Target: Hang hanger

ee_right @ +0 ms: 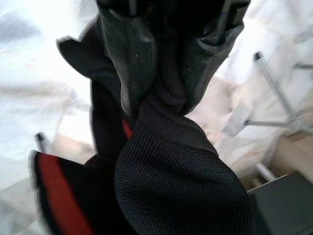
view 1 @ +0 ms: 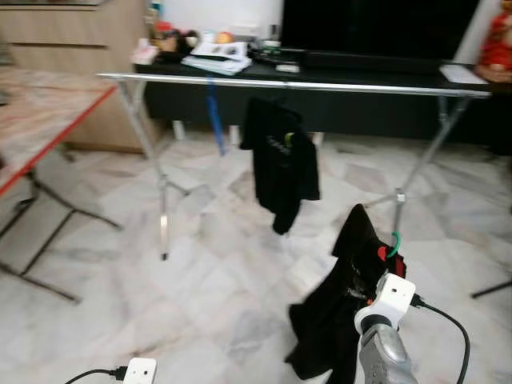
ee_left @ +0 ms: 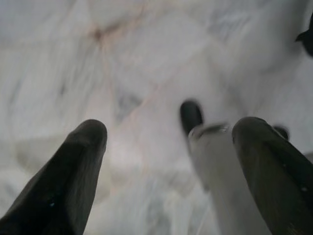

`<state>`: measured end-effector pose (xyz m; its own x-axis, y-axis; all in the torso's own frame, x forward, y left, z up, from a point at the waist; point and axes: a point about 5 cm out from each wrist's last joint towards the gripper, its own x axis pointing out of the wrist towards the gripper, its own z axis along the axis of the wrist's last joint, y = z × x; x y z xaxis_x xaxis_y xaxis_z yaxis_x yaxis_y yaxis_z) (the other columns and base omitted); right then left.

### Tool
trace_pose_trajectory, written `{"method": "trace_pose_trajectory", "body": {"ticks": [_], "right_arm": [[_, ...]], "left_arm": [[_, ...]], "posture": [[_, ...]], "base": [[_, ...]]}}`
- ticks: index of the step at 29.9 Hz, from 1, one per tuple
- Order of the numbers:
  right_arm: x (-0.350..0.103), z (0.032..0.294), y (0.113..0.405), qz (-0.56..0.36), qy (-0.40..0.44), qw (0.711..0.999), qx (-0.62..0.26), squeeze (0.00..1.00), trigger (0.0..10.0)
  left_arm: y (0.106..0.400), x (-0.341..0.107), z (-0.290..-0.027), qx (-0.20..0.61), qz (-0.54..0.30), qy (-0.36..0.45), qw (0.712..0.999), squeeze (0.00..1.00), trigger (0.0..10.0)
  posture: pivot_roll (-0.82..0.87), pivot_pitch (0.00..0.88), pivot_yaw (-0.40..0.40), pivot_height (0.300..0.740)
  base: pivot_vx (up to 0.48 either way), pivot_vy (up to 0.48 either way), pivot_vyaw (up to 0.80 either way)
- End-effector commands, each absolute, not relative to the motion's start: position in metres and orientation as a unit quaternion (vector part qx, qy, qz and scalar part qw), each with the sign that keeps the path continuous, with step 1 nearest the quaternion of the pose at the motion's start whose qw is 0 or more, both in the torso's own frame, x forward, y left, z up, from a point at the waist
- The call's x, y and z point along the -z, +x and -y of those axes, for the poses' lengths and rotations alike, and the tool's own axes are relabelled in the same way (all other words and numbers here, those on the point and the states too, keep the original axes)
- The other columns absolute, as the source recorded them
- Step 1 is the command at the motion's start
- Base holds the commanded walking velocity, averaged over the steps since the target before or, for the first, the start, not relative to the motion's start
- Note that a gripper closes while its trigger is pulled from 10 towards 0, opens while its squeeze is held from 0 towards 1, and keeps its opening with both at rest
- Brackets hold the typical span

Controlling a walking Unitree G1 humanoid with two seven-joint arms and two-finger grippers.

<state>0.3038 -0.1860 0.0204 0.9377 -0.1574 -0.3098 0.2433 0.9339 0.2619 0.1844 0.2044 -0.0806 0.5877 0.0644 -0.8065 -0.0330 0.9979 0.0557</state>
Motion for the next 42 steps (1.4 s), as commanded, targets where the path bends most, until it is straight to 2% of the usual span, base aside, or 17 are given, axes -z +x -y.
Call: {"method": "trace_pose_trajectory", "body": {"ticks": [1, 36, 37, 38, 39, 40, 42], "right_arm": [[-0.026, 0.188, 0.307, -0.132, 0.146, 0.975, 0.104, 0.00, 10.0], [-0.025, 0.188, 0.308, -0.138, 0.140, 0.975, 0.100, 0.00, 10.0], [-0.025, 0.187, 0.309, -0.150, 0.117, 0.978, 0.085, 0.00, 10.0], [-0.022, 0.188, 0.309, -0.182, 0.034, 0.982, 0.027, 0.00, 10.0], [-0.019, 0.189, 0.307, -0.208, -0.027, 0.978, -0.012, 0.00, 10.0], [-0.016, 0.191, 0.305, -0.225, -0.064, 0.972, -0.033, 0.00, 10.0], [-0.011, 0.192, 0.302, -0.240, -0.079, 0.967, -0.036, 0.00, 10.0]], "left_arm": [[0.183, 0.081, -0.204, -0.025, -0.457, 0.011, 0.889, 0.00, 10.0], [0.183, 0.081, -0.204, -0.024, -0.454, 0.008, 0.891, 0.00, 10.0], [0.185, 0.080, -0.204, -0.020, -0.446, 0.012, 0.895, 0.00, 10.0], [0.212, 0.060, -0.211, 0.015, -0.373, 0.036, 0.927, 0.00, 10.0], [0.230, 0.044, -0.215, 0.044, -0.318, 0.057, 0.945, 0.00, 10.0], [0.241, 0.033, -0.216, 0.061, -0.282, 0.070, 0.955, 0.00, 10.0], [0.246, 0.028, -0.216, 0.056, -0.267, 0.068, 0.959, 0.00, 10.0]], "posture": [[-0.04, 0.099, 0.016, 0.740], [-0.04, 0.102, 0.013, 0.740], [-0.04, 0.098, 0.011, 0.740], [-0.04, 0.096, 0.011, 0.740], [-0.04, 0.096, 0.011, 0.740], [-0.03, 0.096, 0.012, 0.740], [-0.03, 0.096, 0.012, 0.740]], "base": [[0.000, 0.000, 0.00], [0.000, 0.000, 0.00], [0.000, 0.000, 0.00], [0.000, 0.000, 0.00], [0.000, 0.000, 0.00], [0.000, 0.000, 0.00], [0.000, 0.000, 0.00]]}}
